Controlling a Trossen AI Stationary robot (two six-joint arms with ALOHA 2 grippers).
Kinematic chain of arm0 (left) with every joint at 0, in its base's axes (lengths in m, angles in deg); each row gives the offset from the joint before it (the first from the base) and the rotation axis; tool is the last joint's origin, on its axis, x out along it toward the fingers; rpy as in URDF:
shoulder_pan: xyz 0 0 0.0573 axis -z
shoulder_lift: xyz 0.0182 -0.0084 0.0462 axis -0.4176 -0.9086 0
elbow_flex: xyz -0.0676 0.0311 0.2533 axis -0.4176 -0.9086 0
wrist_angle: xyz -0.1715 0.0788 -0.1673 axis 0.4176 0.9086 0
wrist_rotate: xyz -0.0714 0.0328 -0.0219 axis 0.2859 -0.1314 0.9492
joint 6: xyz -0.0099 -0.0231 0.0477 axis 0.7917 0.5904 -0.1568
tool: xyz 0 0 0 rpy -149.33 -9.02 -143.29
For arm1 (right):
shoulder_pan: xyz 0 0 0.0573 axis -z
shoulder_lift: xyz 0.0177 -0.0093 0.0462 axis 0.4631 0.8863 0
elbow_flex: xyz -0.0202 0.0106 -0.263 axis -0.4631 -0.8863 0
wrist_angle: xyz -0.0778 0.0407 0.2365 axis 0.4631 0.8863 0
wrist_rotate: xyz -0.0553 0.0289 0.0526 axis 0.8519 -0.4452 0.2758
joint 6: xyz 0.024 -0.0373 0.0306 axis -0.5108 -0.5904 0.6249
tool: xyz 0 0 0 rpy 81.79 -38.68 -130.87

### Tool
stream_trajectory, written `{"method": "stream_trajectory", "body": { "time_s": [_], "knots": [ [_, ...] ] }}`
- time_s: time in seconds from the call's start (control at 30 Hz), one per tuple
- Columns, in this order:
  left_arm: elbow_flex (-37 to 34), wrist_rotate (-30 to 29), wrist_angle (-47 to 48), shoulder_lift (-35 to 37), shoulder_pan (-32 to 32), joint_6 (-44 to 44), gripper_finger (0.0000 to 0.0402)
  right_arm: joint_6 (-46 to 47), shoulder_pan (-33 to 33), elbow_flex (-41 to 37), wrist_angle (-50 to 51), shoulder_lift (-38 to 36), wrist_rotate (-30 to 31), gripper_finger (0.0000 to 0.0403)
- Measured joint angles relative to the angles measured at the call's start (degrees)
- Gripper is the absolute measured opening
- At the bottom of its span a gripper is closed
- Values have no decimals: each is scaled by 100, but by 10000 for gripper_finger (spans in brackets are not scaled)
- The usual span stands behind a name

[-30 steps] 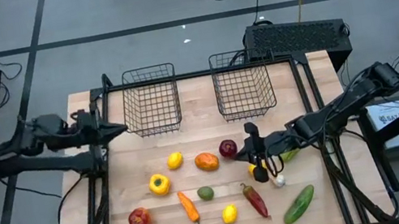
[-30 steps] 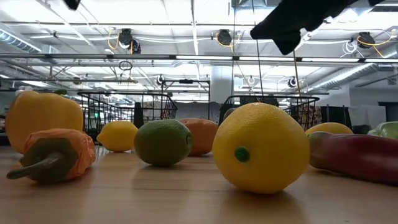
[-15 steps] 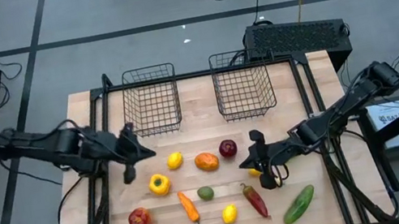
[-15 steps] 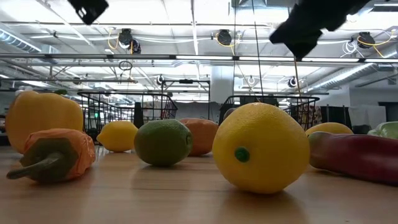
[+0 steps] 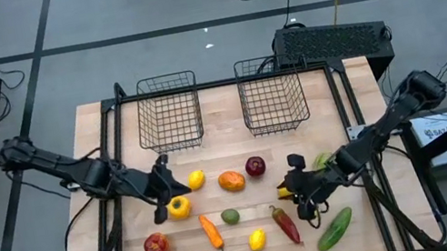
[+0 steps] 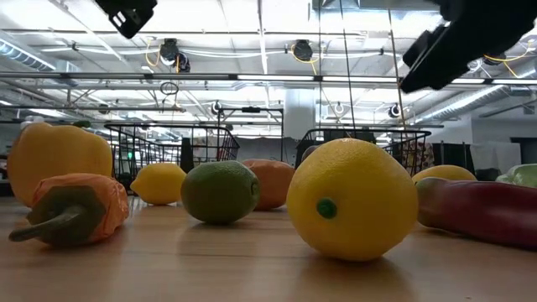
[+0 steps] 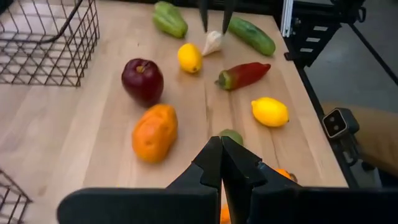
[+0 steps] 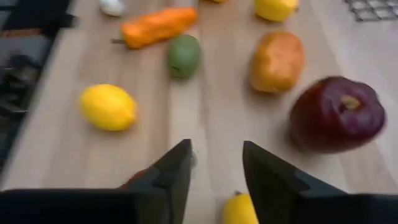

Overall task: Sort produce into baskets
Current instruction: Put the yellow bell pepper into the right mesh basket

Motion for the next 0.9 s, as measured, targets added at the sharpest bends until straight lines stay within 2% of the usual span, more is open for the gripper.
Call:
{"method": "stream_trajectory", "body": {
  "time_s": [0.2, 0.37, 0.57, 0.8, 0.9],
  "knots": [
    [2, -23, -220, -514, 170, -14, 8, 81, -20, -2, -34, 502, 349, 207],
    [2, -34, -287, -976, 296, -11, 10, 126, -15, -2, -33, 700, 440, 240],
    [0, -863, -421, -1369, 440, 140, 32, 228, 87, 0, -89, 713, 615, 252],
    [0, -975, -317, -1544, 500, 683, 105, 60, 163, 0, -409, 713, 618, 252],
    [69, -964, 208, -1478, 584, 1064, 145, -82, 163, 0, -588, 714, 610, 251]
  ]
}}
